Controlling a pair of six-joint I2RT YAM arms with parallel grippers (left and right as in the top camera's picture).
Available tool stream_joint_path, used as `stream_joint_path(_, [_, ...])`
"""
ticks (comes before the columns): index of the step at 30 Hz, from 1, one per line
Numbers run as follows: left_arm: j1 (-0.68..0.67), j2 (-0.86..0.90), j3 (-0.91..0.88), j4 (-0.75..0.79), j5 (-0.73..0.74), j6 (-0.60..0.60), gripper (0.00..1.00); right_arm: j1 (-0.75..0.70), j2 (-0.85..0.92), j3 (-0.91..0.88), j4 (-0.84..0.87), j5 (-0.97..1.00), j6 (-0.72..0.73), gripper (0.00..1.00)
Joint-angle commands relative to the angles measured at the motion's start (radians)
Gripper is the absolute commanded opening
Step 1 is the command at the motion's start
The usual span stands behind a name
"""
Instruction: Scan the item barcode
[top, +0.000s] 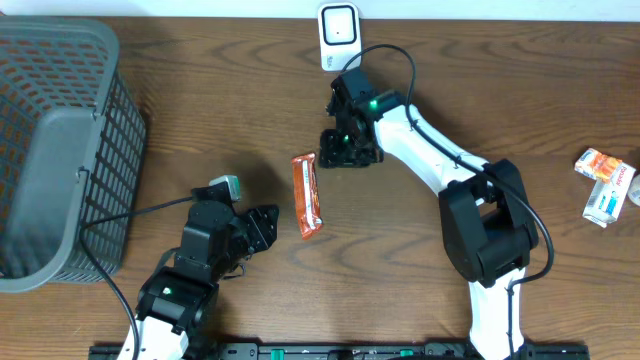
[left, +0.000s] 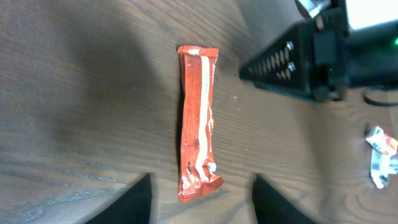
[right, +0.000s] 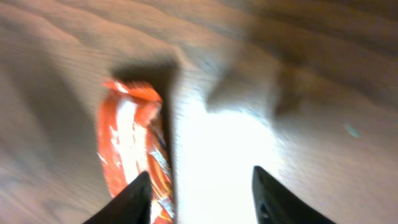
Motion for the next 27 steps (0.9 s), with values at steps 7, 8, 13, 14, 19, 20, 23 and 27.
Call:
stream_joint_path(7, [0.041, -0.007, 0.129, -0.096, -0.129, 0.129, 0.70, 0.051, -0.026, -0.014, -0.181, -0.064, -0.091, 0.73])
stream_joint_path(8, [0.054, -0.007, 0.138, -0.107, -0.130, 0.132, 0.70, 0.066, -0.026, -0.020, -0.170, -0.064, -0.091, 0.86])
stream_joint_path(13, [0.140, -0.007, 0.172, -0.156, -0.129, 0.146, 0.72, 0.145, -0.025, -0.025, -0.129, -0.074, -0.045, 0.88])
stream_joint_path(14, [0.155, -0.007, 0.176, -0.164, -0.130, 0.152, 0.72, 0.163, -0.025, -0.027, -0.119, -0.073, -0.025, 0.89])
stream_joint_path(19, [0.241, -0.008, 0.191, -0.219, -0.129, 0.166, 0.72, 0.241, -0.025, -0.071, -0.046, 0.025, 0.087, 0.98])
stream_joint_path(20, [0.254, -0.008, 0.192, -0.232, -0.129, 0.166, 0.72, 0.253, -0.025, -0.091, -0.027, 0.062, 0.116, 0.98])
stream_joint_path(23, [0.282, -0.013, 0.194, -0.273, -0.129, 0.172, 0.73, 0.271, -0.025, -0.156, 0.021, 0.089, 0.174, 0.95])
stream_joint_path(27, [0.301, -0.029, 0.194, -0.322, -0.129, 0.200, 0.73, 0.274, -0.025, -0.237, 0.062, 0.093, 0.209, 0.90])
